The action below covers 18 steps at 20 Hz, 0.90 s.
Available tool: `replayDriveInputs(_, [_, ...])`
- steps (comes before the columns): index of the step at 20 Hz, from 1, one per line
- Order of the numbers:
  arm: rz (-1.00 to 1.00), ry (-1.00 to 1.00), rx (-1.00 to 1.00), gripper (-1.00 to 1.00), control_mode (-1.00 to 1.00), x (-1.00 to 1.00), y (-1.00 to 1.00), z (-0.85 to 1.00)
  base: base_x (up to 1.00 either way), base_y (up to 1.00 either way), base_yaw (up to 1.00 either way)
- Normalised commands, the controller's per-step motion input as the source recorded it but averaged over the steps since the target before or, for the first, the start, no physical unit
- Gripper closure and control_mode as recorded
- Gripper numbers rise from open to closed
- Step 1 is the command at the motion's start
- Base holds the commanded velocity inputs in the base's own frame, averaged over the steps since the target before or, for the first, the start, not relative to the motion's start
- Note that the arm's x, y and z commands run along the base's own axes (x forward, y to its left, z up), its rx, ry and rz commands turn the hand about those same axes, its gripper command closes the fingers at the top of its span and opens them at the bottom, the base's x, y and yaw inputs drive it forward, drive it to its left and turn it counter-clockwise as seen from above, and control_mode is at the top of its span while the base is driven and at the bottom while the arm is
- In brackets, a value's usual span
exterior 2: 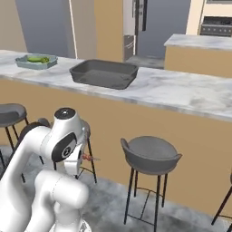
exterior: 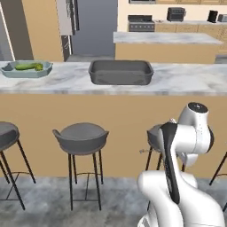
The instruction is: Place the cold items (broccoli and cucumber) from the fridge in one tupperware on the dining counter. Place the warm items (kebab skewer and hot dog) in the stove area in another tupperware.
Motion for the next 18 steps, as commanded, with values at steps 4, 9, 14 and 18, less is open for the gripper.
replayDriveInputs(4, [0.0, 0.0, 0.0, 1.0, 1.0, 0.0, 0.0, 0.0, 0.67, 0.26, 0.0])
replayDriveInputs(9, [0.0, 0.0, 0.0, 1.0, 1.0, 0.0, 0.0, 0.0, 0.62, 0.09, 0.0])
replayDriveInputs(14, [0.0, 0.0, 0.0, 1.0, 1.0, 0.0, 0.0, 0.0, 0.59, 0.12, 0.0])
replayDriveInputs(18, [0.0, 0.0, 0.0, 1.0, 1.0, 0.0, 0.0, 0.0, 0.46, 0.22, 0.0])
